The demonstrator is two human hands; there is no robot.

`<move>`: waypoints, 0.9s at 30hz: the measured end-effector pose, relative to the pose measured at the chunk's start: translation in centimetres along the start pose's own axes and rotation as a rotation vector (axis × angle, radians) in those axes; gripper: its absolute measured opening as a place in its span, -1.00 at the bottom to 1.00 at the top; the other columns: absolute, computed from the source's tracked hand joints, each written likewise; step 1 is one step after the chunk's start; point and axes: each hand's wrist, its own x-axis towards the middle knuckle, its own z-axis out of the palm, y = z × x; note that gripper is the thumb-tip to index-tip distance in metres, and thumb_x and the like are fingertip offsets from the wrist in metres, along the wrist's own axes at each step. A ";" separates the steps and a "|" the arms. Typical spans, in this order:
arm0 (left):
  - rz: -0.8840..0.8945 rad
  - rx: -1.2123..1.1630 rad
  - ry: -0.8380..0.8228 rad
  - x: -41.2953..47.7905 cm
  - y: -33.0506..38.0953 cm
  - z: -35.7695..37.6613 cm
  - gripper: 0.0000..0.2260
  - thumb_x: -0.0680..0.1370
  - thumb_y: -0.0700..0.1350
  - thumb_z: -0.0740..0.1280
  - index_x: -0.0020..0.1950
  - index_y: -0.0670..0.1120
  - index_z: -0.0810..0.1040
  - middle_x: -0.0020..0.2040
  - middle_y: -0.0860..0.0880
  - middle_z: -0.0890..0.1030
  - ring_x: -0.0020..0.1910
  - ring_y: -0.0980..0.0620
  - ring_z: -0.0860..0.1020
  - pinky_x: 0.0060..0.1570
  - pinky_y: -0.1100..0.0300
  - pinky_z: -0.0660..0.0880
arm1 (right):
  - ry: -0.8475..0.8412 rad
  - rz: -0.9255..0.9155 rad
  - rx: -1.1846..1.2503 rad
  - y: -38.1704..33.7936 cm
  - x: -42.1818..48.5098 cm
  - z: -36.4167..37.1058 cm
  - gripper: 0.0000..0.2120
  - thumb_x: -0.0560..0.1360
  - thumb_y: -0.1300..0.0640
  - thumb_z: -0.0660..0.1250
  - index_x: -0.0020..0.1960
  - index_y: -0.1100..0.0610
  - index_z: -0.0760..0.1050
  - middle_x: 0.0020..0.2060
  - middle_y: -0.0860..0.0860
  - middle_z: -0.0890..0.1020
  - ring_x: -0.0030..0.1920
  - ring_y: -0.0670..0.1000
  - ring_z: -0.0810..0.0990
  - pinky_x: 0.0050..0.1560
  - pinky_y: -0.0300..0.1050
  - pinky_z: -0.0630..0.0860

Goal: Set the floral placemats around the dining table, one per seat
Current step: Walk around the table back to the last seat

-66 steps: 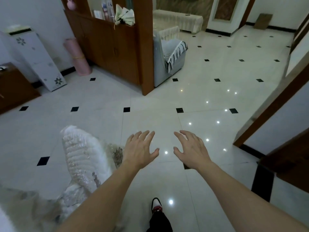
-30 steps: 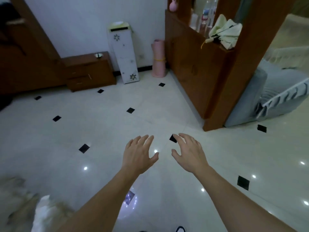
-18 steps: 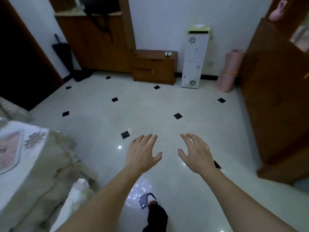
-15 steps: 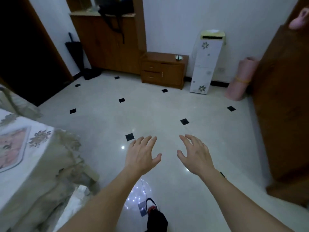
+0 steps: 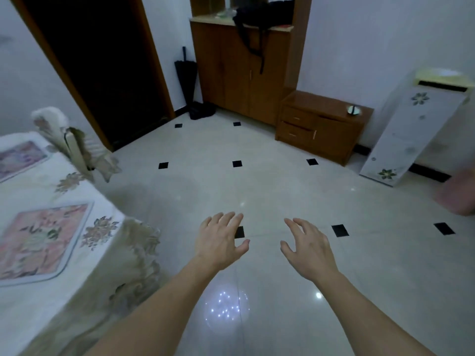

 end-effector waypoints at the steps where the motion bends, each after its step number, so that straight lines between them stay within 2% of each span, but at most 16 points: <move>1: -0.020 0.002 0.013 0.8 -0.9 0.1 -0.37 0.46 0.31 0.11 0.44 0.03 0.38 0.38 0.03 0.50 0.33 -0.07 0.46 0.32 -0.02 0.36 | -0.013 -0.017 0.003 -0.5 1.4 0.4 -0.45 0.53 -0.12 0.25 0.49 -0.02 0.30 0.41 0.03 0.41 0.41 0.04 0.35 0.39 0.04 0.26; 4: -0.092 0.010 0.030 3.3 -3.0 0.6 -0.39 0.43 0.32 0.14 0.36 0.01 0.48 0.27 0.01 0.60 0.22 -0.08 0.55 0.19 -0.03 0.48 | -0.042 -0.076 0.008 -1.8 5.6 1.4 -0.45 0.53 -0.12 0.25 0.49 -0.01 0.30 0.41 0.04 0.42 0.41 0.05 0.36 0.39 0.04 0.27; 11: -0.207 0.011 0.043 9.4 -8.5 1.5 -0.40 0.42 0.31 0.16 0.34 0.00 0.49 0.24 0.03 0.61 0.17 -0.06 0.56 0.12 0.01 0.49 | -0.091 -0.217 0.029 -5.2 16.6 3.8 -0.45 0.51 -0.11 0.28 0.47 0.01 0.35 0.38 0.06 0.46 0.38 0.09 0.40 0.36 0.08 0.30; 15: -0.281 0.017 0.051 15.2 -11.9 2.2 -0.37 0.43 0.31 0.13 0.37 -0.01 0.47 0.28 0.01 0.59 0.23 -0.08 0.54 0.18 0.00 0.47 | -0.100 -0.294 0.054 -6.6 24.7 5.5 -0.44 0.47 -0.14 0.22 0.42 0.04 0.41 0.33 0.09 0.51 0.33 0.12 0.47 0.30 0.12 0.38; 18: -0.333 0.021 0.021 20.0 -14.3 2.5 -0.37 0.46 0.31 0.12 0.43 0.00 0.40 0.35 0.01 0.53 0.29 -0.05 0.49 0.24 0.03 0.41 | -0.123 -0.353 0.067 -7.5 31.3 6.7 -0.41 0.46 -0.18 0.13 0.42 0.02 0.41 0.33 0.07 0.51 0.34 0.10 0.46 0.31 0.09 0.37; 21: -0.395 0.021 -0.030 24.7 -17.2 2.0 -0.38 0.51 0.30 0.14 0.49 0.03 0.28 0.45 0.03 0.42 0.38 -0.03 0.38 0.31 0.05 0.30 | -0.185 -0.410 0.052 -8.5 38.0 7.4 -0.45 0.52 -0.13 0.21 0.48 0.00 0.33 0.39 0.04 0.44 0.40 0.06 0.38 0.38 0.06 0.30; 27: -0.598 0.089 0.011 29.3 -24.3 -0.1 -0.37 0.45 0.32 0.03 0.41 0.01 0.35 0.33 0.02 0.51 0.26 -0.06 0.47 0.23 0.00 0.40 | -0.230 -0.621 0.046 -13.9 49.9 8.1 -0.44 0.53 -0.14 0.21 0.49 0.00 0.31 0.40 0.04 0.42 0.40 0.07 0.36 0.39 0.07 0.29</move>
